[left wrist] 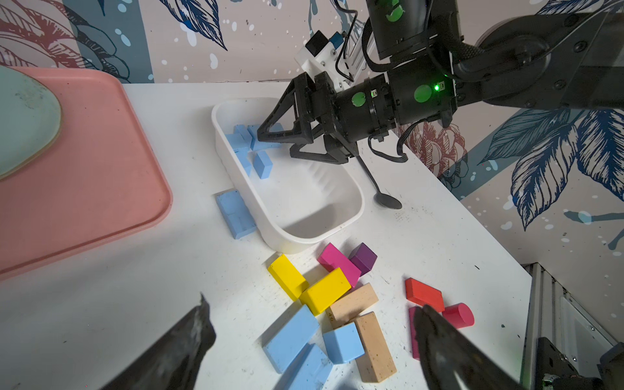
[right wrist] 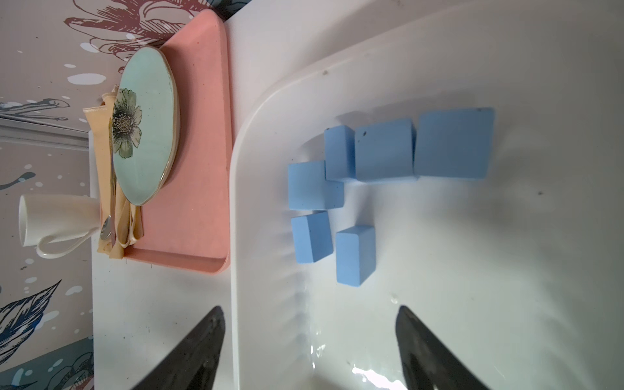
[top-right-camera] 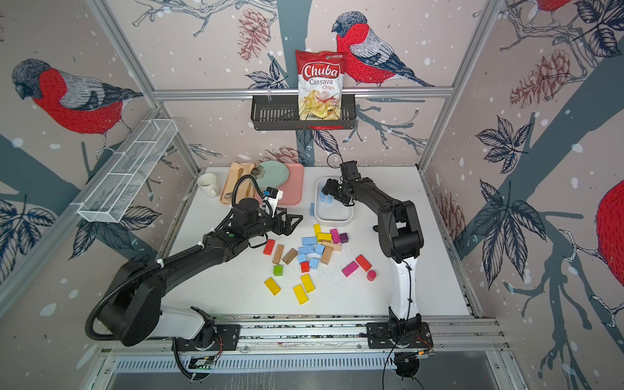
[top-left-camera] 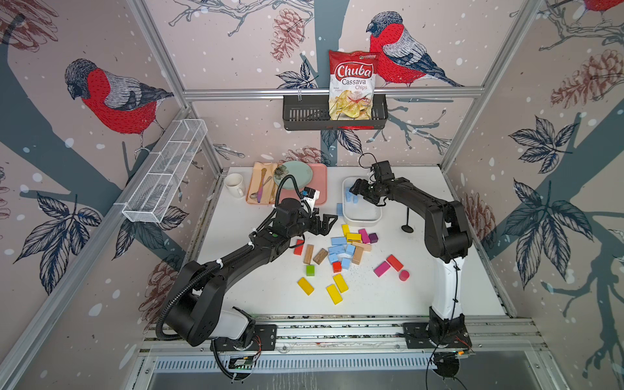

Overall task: Pick out the blue building blocks
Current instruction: Place the building block in the storage box.

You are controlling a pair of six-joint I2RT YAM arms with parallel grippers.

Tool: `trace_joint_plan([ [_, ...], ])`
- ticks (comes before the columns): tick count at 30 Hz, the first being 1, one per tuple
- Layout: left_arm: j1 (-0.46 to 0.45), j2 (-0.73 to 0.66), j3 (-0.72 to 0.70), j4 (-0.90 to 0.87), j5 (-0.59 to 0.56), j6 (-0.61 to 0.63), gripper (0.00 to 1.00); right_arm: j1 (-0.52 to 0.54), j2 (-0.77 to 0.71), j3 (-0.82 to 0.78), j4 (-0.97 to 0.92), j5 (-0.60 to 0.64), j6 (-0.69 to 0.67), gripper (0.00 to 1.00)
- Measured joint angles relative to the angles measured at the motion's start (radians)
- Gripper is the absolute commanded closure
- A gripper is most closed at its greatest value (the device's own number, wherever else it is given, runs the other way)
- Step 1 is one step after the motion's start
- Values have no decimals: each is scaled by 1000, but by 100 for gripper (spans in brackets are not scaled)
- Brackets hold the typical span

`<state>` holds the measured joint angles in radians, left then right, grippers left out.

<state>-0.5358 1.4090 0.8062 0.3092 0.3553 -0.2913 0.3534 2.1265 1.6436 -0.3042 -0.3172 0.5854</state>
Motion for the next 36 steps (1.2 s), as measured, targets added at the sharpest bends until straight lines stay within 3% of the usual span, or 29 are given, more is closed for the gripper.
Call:
trace_joint_plan([
  [12, 0, -12, -1, -1, 7, 2, 4, -8, 86, 21, 70, -82, 53, 14],
  [36, 0, -14, -1, -4, 7, 3, 4, -8, 168, 82, 130, -171, 121, 14],
])
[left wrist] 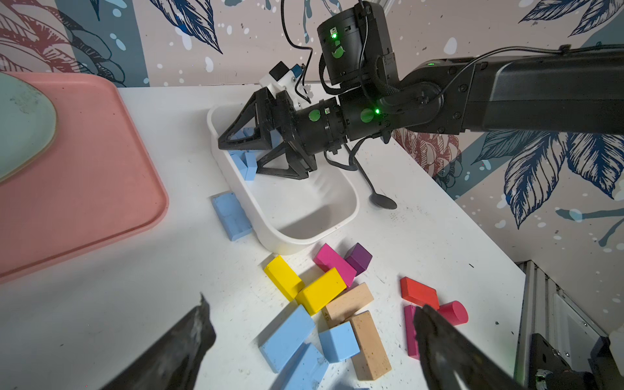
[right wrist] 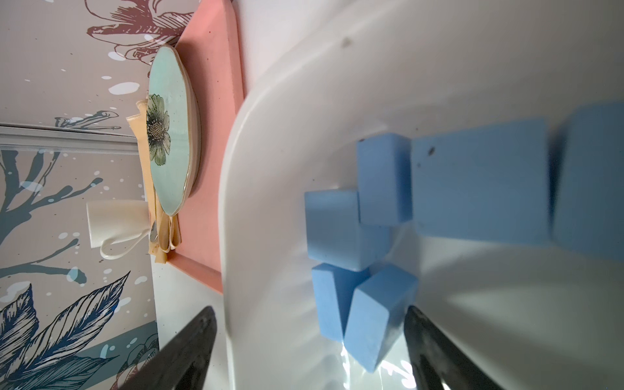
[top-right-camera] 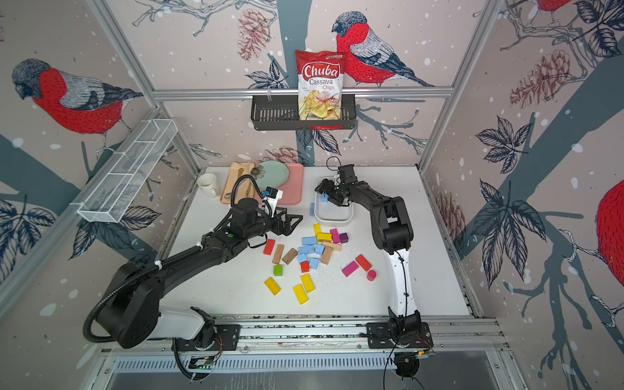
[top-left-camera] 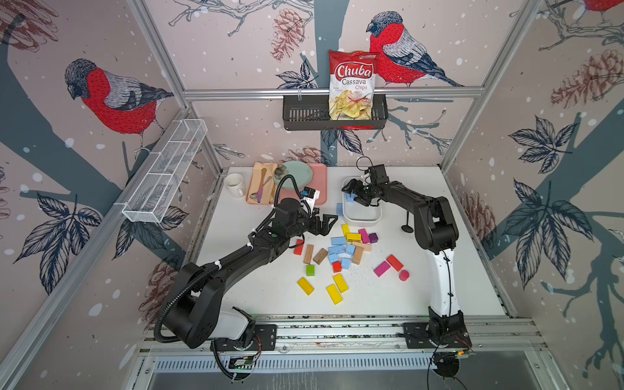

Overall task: Pick out the blue building blocks
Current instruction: Place the building block in the storage box.

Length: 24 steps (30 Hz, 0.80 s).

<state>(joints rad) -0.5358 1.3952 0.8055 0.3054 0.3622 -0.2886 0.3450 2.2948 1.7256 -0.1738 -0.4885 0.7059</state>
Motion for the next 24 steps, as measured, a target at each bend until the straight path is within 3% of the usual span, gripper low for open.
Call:
trace_joint_plan([
  [24, 0, 5, 0, 0, 0, 0, 4, -7, 62, 78, -21, -12, -22, 14],
])
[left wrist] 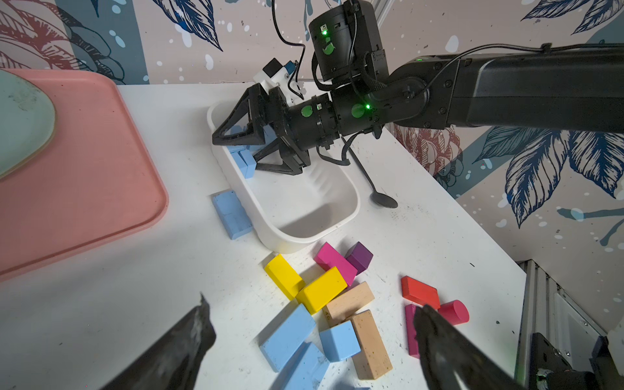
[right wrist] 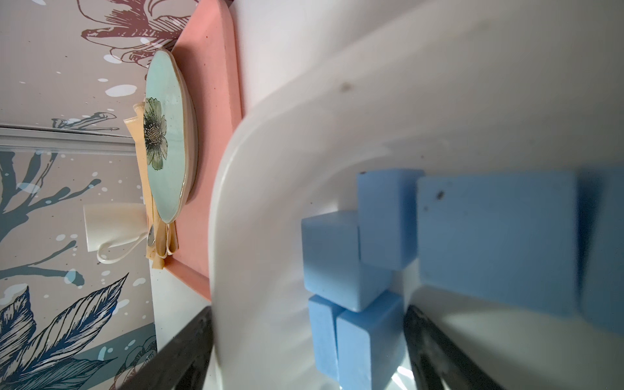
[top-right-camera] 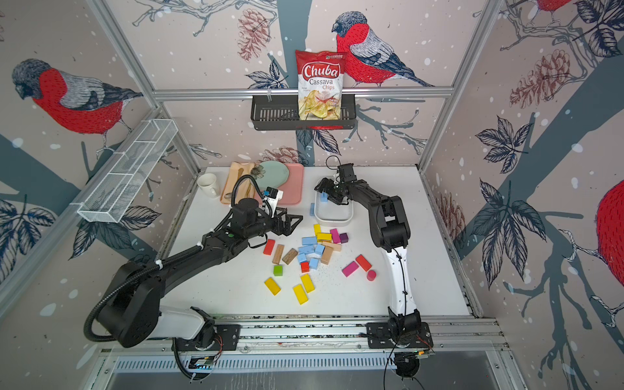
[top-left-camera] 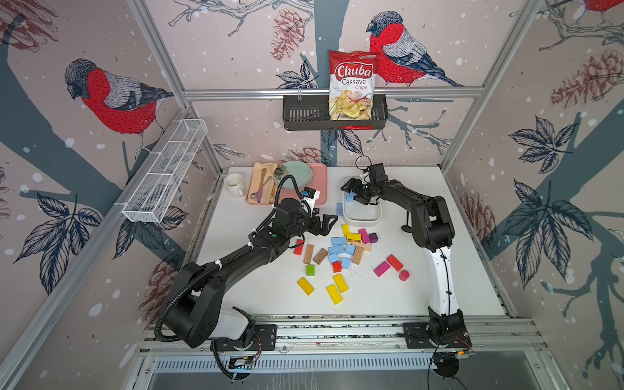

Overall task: Pick out the blue building blocks
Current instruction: Place the building block in the storage box.

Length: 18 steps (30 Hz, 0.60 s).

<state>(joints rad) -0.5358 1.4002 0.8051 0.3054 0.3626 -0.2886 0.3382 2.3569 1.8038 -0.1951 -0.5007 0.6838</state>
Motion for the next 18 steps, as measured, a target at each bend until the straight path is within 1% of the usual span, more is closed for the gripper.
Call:
trace_joint_plan([
  [18, 0, 11, 0, -1, -4, -1, 4, 1, 7, 10, 3, -37, -2, 13],
])
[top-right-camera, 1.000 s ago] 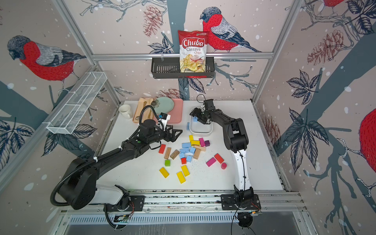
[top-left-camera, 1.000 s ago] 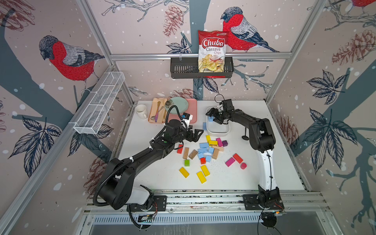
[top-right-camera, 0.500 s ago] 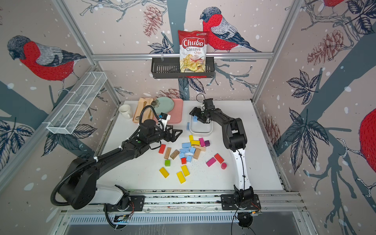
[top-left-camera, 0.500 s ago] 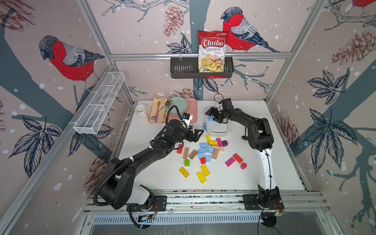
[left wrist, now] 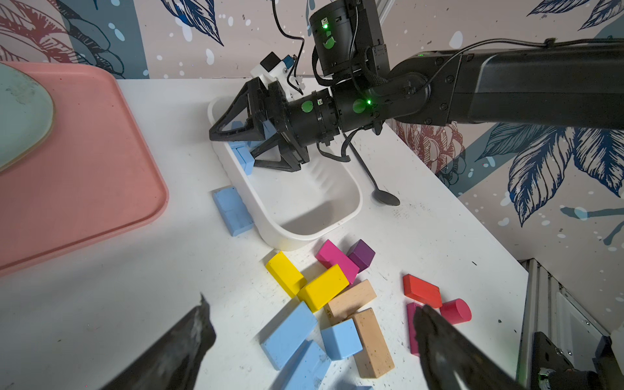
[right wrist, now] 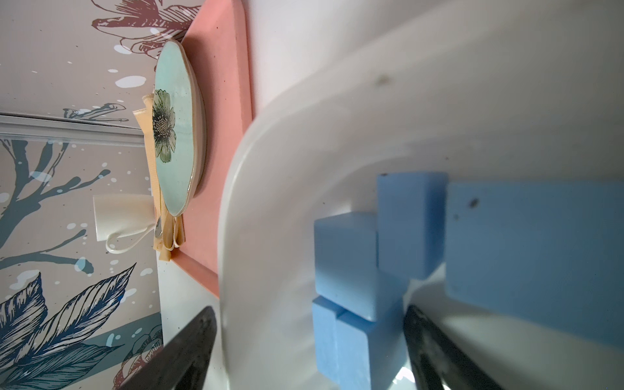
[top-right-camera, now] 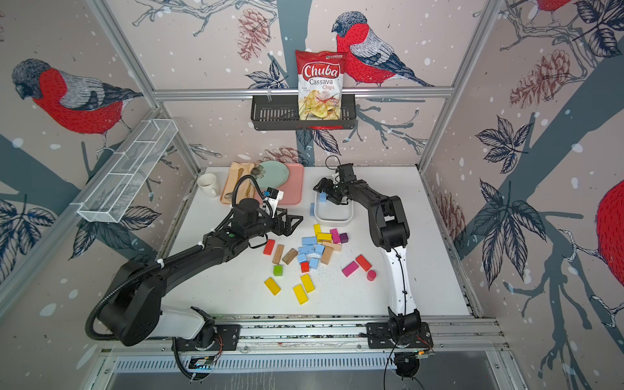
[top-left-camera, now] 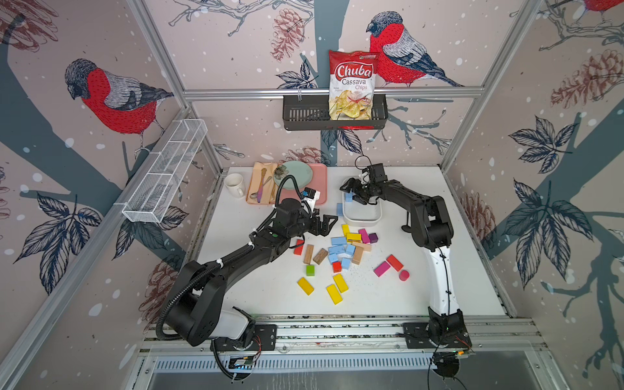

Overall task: Pick out the blue building blocks
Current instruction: Place the building block in the storage box, then pick up the building block from the center of the board.

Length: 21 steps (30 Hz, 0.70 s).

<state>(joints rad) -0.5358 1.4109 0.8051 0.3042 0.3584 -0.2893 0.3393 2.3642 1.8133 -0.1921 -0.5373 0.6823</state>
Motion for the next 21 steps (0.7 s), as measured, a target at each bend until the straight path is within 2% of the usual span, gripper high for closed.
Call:
trace_joint_plan([
  [4, 0, 7, 6, -10, -26, 0, 4, -3, -36, -2, -29, 15, -5, 12],
  [13, 0, 56, 52, -65, -82, -10, 5, -12, -217, -35, -61, 68, -53, 10],
  [21, 0, 166, 152, -175, -124, -6, 7, -18, -492, -230, -78, 116, -135, 3],
])
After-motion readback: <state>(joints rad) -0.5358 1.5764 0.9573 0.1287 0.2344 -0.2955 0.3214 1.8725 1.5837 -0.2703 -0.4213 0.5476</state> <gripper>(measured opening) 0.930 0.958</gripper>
